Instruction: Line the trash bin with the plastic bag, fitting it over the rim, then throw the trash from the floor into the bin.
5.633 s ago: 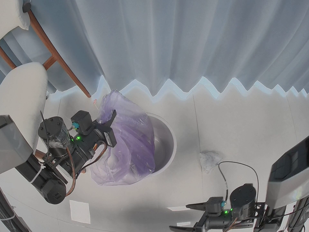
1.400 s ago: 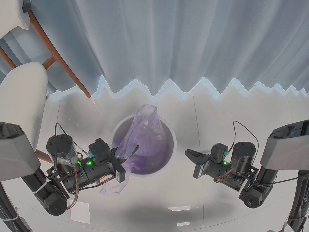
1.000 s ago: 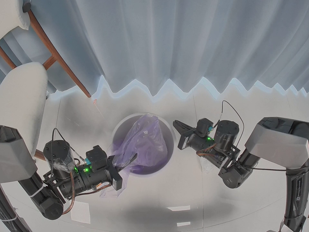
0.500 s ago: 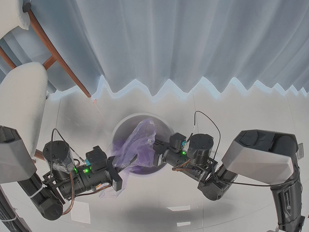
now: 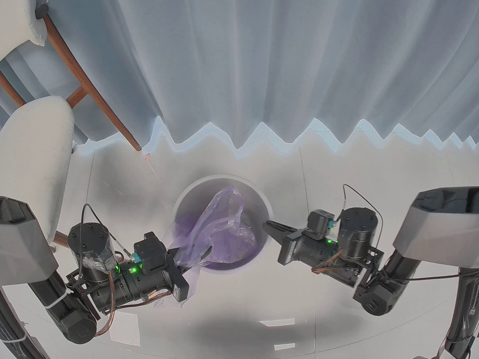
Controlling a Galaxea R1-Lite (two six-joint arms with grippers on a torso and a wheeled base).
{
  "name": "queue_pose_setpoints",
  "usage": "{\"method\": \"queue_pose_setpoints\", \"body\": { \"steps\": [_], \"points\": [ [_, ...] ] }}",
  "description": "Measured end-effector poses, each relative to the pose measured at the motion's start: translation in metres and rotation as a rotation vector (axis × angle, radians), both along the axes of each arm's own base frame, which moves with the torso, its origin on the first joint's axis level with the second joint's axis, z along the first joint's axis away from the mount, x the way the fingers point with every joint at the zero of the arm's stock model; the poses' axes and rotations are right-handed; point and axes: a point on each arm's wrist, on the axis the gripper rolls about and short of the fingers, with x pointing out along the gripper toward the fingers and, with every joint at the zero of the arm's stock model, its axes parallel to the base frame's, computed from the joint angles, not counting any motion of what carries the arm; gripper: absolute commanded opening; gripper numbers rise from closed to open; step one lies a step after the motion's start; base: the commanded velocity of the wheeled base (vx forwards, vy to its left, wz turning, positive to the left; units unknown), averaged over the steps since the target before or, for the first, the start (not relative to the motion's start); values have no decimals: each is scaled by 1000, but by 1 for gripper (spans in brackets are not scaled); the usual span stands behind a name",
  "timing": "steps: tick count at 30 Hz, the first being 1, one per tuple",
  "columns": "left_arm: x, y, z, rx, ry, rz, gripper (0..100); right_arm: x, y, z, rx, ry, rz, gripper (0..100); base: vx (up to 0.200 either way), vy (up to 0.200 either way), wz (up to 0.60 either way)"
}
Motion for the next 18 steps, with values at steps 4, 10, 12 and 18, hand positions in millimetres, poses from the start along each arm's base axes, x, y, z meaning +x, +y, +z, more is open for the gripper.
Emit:
{"method": "queue_pose_setpoints", "body": {
  "steps": [4,10,12,18],
  "points": [
    [-5,-2,-4,14,15,-16,0,-31,-20,5,-17,91,19,100,0,0,0],
    [-16,-10,-11,38,43,-69,0,-80,-35,0,-60,239,62,100,0,0,0],
    [-19,-14,-14,49,56,-90,0,-92,-36,-4,-91,262,65,100,0,0,0],
    [-30,-21,-24,80,99,-137,0,-101,-26,-14,-118,249,40,100,0,0,0]
  ]
}}
